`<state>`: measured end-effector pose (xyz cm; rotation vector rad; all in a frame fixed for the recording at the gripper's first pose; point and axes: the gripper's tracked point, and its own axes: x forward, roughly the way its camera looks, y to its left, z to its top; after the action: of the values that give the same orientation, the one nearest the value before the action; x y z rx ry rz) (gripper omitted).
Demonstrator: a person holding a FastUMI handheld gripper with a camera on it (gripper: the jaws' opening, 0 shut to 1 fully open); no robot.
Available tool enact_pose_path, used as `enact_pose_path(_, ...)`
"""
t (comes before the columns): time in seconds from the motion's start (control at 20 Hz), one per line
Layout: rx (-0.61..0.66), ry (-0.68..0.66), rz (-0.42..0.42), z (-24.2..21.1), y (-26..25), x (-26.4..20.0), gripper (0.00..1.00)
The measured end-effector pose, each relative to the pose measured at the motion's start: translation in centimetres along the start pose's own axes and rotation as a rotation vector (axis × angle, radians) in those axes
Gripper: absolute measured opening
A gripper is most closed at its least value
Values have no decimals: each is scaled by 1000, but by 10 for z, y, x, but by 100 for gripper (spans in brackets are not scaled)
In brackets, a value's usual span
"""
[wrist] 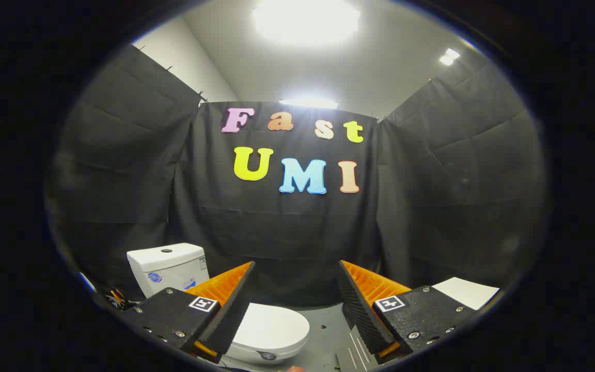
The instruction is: Open the toilet lid.
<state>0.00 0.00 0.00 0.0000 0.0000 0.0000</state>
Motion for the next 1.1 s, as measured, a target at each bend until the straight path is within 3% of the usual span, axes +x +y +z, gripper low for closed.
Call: enact_pose_path(1.1,25,81,-20,-54,-10,8,95)
